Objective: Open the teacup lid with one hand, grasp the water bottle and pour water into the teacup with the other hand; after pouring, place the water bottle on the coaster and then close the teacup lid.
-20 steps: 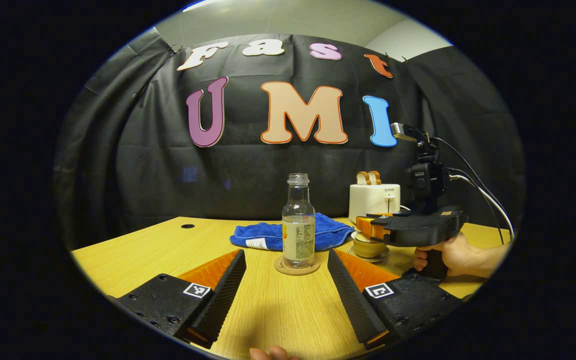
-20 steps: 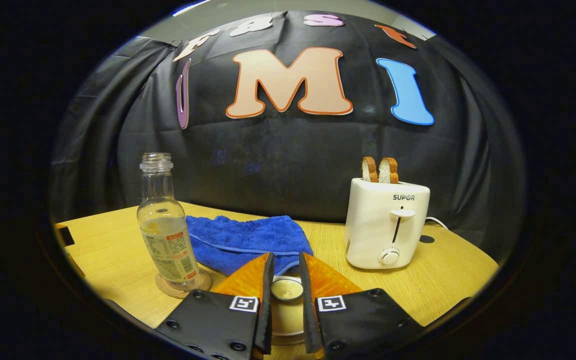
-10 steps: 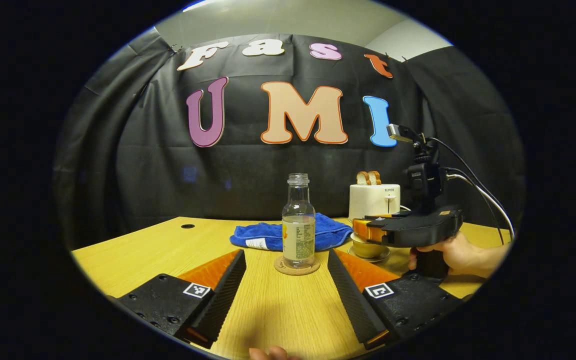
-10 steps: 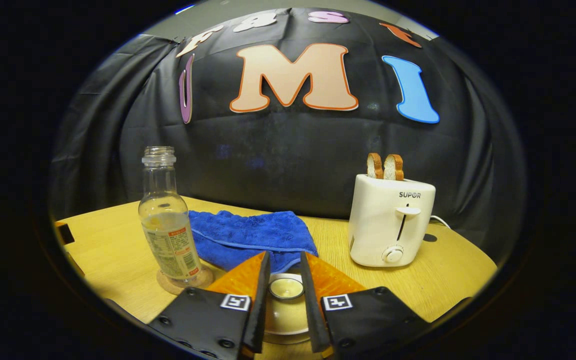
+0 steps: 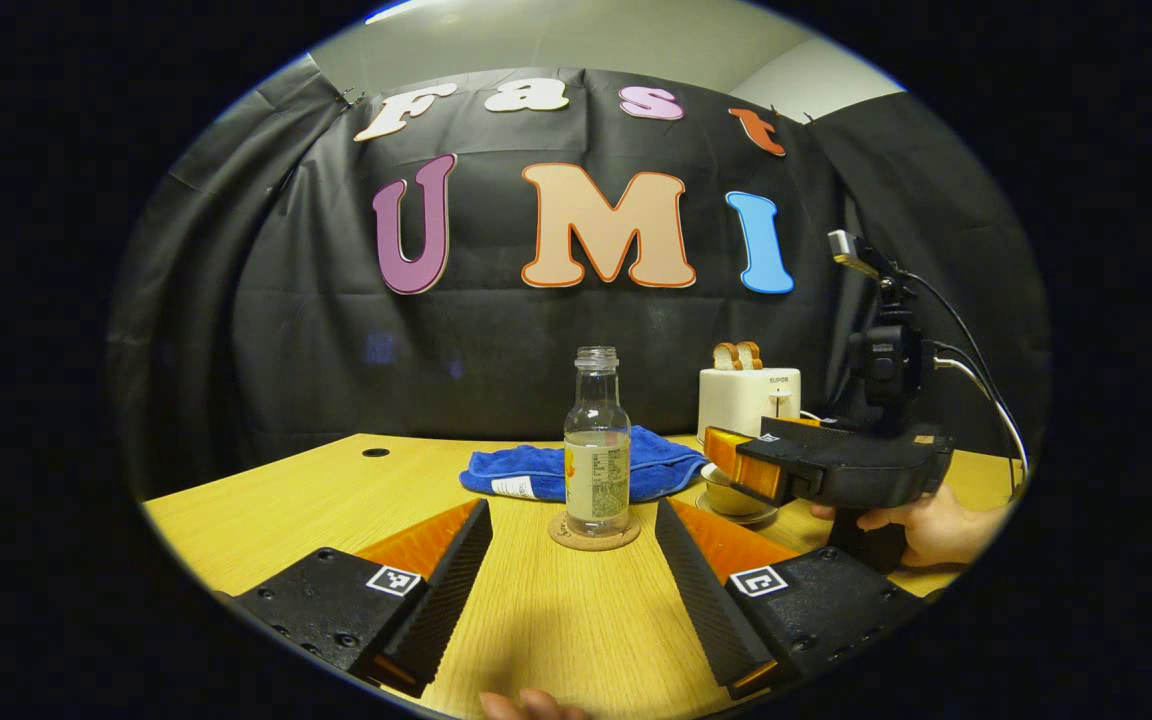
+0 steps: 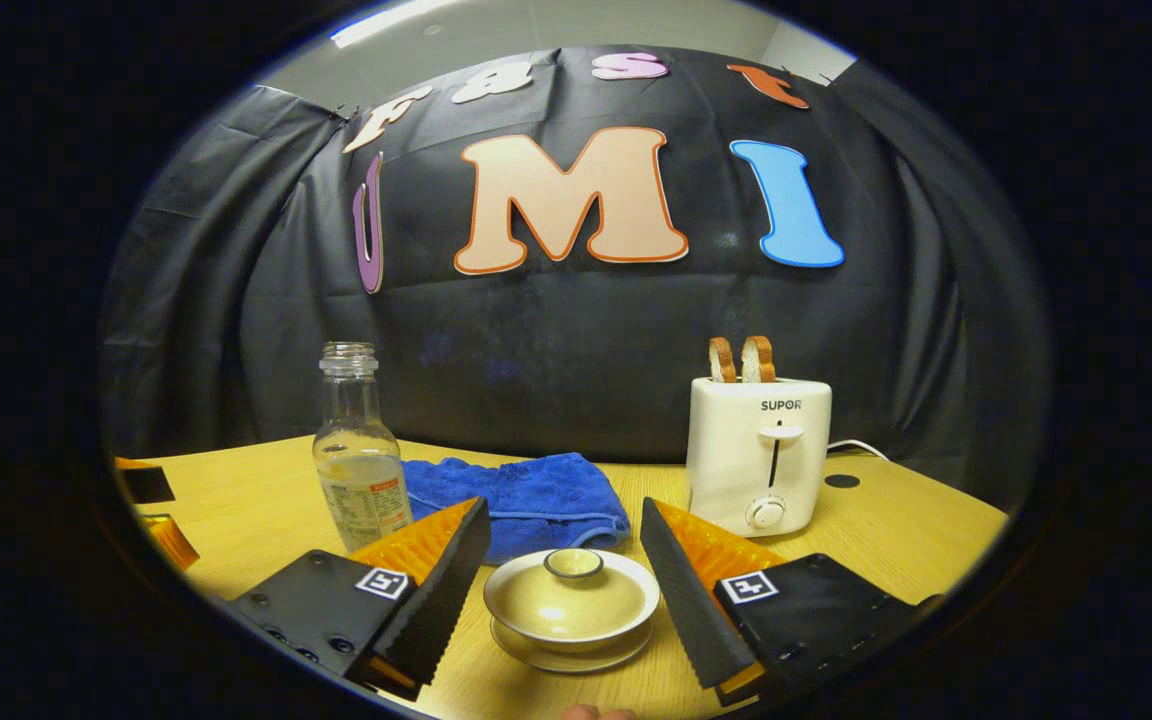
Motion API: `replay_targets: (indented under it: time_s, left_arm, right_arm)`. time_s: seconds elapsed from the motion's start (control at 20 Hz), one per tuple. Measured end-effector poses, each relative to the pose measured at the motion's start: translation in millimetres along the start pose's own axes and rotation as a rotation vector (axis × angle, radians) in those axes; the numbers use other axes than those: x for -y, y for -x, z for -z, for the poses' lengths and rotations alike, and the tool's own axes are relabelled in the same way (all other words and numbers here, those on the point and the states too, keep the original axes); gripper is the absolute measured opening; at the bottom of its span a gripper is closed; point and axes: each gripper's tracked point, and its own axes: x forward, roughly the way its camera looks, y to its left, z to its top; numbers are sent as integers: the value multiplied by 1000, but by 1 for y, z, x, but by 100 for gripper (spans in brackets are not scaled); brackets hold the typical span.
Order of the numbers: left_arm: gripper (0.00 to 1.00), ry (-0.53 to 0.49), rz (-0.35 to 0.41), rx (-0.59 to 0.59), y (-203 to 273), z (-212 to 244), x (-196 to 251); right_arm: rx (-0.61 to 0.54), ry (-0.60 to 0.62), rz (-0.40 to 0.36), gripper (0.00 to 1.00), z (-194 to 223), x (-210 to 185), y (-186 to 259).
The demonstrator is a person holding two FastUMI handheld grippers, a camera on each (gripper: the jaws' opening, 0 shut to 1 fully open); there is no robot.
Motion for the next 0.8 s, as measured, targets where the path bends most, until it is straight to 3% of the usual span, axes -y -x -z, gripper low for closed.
replay_targets:
  time_s: [0.3,0.8]
  left_arm:
    - [96,0,-35,-3,2,1,-5]
    - [95,-4,-106,0,38,0,1]
  right_arm:
    - [2,1,91,97,-1,9,55]
    - [13,-2,139,97,-6,7,150]
